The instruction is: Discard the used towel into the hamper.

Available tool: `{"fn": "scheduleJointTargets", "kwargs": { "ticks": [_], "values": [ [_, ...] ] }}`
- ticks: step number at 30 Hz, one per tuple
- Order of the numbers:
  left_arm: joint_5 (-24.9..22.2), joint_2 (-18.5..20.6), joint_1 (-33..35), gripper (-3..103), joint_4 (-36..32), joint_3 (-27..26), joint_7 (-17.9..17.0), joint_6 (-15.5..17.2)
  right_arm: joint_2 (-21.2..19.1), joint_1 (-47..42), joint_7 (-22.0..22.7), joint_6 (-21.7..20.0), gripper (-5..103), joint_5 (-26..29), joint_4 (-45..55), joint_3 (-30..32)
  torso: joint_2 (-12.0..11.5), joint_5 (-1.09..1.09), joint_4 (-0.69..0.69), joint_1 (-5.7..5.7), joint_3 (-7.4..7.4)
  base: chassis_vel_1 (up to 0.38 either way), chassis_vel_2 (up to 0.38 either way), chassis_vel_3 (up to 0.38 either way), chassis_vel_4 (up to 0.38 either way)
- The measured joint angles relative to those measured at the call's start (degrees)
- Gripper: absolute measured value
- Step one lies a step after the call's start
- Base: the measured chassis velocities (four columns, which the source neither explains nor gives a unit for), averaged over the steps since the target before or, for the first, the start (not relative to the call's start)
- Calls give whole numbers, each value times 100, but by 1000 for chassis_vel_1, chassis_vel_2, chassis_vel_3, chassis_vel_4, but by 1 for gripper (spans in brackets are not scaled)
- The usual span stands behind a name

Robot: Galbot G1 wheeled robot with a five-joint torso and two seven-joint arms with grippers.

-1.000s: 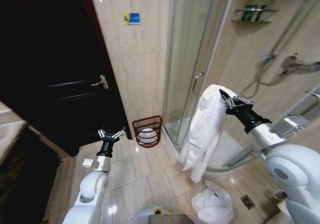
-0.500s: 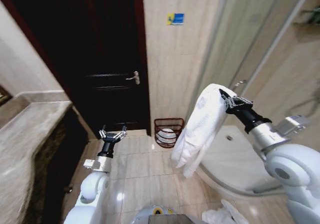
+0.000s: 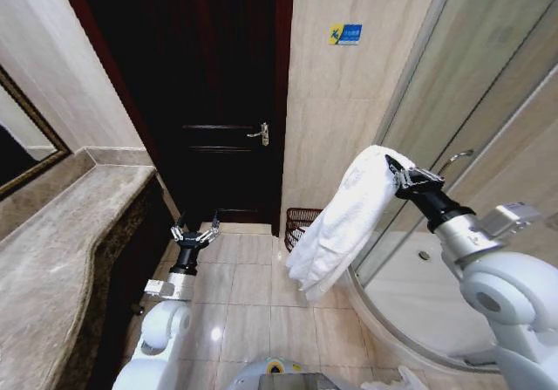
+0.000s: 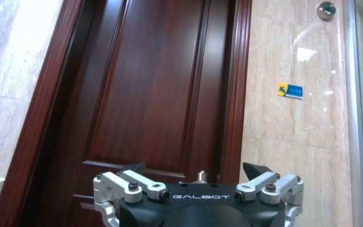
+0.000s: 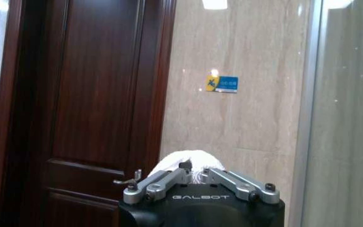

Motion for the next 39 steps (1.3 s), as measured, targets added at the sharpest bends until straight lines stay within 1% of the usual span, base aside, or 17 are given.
{"fn": "scheduleJointTargets", "kwargs": {
  "ticks": [8, 11, 18, 27, 37, 39],
  "values": [
    [8, -2, 1, 100, -18, 6, 1, 0, 17, 3, -10, 17, 2, -21, -1, -20, 0, -3, 1, 0, 0, 102, 103, -102, -98],
    [59, -13, 1, 100, -18, 9, -2, 9, 38, 0, -11, 34, 2, -42, -1, -21, 0, -1, 1, 0, 0, 118, 136, -102, -104],
    [164, -21, -26, 100, -46, 24, -32, 137, 101, -20, -36, 44, 2, -112, -1, -60, 0, 0, 1, 0, 0, 85, 88, -87, -82],
    [185, -23, -24, 100, -56, 35, -49, 187, 126, -12, -56, 55, 2, -158, -1, -74, 0, -1, 2, 1, 0, 61, 64, -105, -104],
    [157, -5, -35, 100, -38, 12, -23, 153, 261, -51, -90, 61, 2, -234, -1, -96, 0, -1, -1, 0, 0, 29, 13, -142, -134],
    [84, -5, -34, 100, -12, 23, -23, 81, 295, -69, -90, 84, 2, -239, -1, -100, 0, -1, 1, 0, 0, 9, 5, -26, -20]
  ]
}}
